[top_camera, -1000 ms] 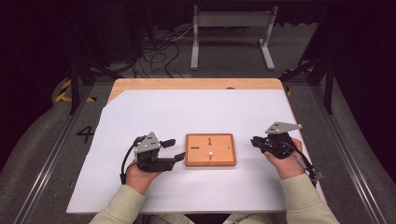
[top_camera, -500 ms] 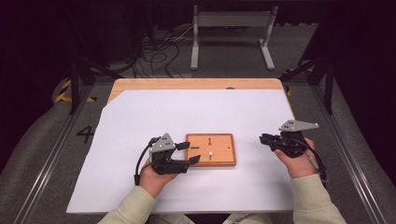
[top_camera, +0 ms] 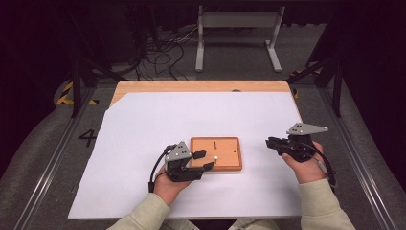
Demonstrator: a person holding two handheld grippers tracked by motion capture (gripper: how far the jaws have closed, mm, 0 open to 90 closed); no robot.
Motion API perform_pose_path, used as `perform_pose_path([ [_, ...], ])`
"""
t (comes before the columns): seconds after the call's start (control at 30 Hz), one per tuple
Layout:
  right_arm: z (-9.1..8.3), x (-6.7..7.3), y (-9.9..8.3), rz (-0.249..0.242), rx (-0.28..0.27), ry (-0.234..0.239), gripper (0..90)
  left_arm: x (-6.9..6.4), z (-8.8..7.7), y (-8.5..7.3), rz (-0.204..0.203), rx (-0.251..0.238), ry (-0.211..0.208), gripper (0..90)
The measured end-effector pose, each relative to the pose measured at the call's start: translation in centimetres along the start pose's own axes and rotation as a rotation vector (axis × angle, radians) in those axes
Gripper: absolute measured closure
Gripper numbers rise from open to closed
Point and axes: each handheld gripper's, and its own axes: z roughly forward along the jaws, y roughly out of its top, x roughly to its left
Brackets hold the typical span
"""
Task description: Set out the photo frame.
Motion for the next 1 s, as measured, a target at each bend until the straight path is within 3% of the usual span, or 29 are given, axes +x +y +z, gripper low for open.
perform_pose_path([
  [0.43,-0.3,-0.1,-0.1,0.005,-0.010,0.006,77.7,0.0,2.6,0.2,0.021,0.082,0.034,54.8],
  [0.7,-0.5,-0.1,-0.2,0.008,-0.011,0.006,77.4,0.0,4.0,0.3,0.074,0.136,0.008,63.3],
  [0.87,-0.6,-0.2,-0.4,0.011,-0.012,0.010,77.2,0.0,4.4,0.3,0.112,0.143,0.016,72.9],
  [0.93,-0.6,-0.1,-0.4,0.013,-0.013,0.010,77.0,0.5,4.3,0.2,0.099,0.140,0.017,82.1],
  [1.0,-0.7,-0.1,-0.4,0.013,-0.014,0.015,76.9,0.6,4.3,0.2,0.101,0.137,0.008,82.8],
])
